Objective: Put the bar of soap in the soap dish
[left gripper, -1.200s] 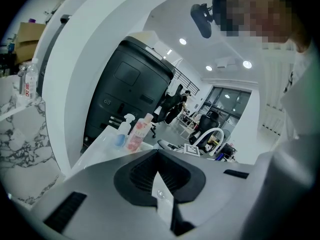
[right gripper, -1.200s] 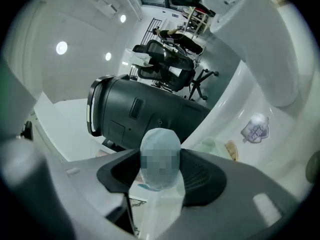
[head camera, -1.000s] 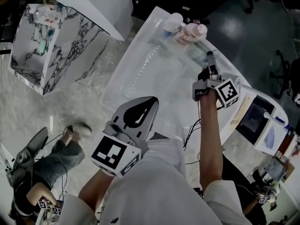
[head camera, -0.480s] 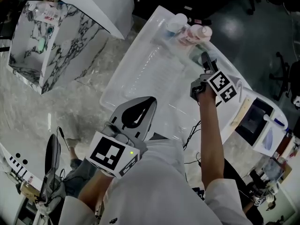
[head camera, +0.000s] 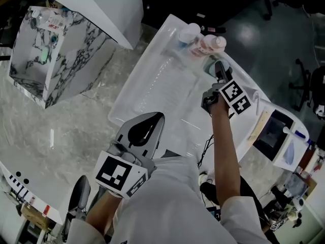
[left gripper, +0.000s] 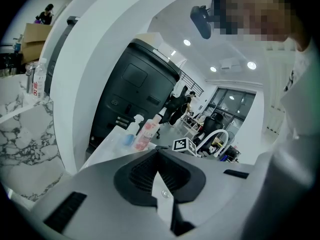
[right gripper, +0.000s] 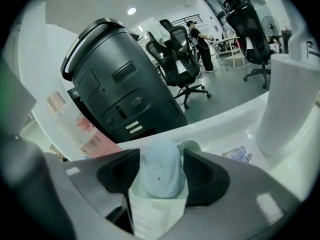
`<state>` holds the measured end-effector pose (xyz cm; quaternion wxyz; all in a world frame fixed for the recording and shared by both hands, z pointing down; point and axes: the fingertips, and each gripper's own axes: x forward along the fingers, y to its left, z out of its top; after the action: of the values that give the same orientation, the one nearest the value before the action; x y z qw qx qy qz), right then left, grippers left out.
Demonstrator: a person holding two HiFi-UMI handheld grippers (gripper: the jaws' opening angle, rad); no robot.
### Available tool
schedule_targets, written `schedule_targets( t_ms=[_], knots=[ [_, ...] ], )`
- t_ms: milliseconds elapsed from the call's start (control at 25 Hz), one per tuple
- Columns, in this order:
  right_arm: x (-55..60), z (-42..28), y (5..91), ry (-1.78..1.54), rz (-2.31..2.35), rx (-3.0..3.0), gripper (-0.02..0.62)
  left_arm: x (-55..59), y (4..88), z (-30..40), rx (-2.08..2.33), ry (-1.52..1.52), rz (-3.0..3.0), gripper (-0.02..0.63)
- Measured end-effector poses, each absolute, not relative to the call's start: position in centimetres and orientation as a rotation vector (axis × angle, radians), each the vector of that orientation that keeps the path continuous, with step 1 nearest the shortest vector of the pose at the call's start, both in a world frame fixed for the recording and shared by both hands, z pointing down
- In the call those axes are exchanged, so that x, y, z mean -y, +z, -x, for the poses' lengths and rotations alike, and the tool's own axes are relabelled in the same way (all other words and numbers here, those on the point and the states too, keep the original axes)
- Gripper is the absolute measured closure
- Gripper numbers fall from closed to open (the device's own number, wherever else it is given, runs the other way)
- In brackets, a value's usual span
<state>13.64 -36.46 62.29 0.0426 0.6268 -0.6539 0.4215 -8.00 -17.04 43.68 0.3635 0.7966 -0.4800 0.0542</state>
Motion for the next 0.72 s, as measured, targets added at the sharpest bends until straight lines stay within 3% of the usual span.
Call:
schedule_targets(
  t_ms=[720],
  knots=[
    [35.1, -13.8, 58.4, 1.348, -1.942, 2.111, 0.327, 16.5, 42.3, 8.0, 1.239, 0.130, -2.079, 0.597]
  ],
)
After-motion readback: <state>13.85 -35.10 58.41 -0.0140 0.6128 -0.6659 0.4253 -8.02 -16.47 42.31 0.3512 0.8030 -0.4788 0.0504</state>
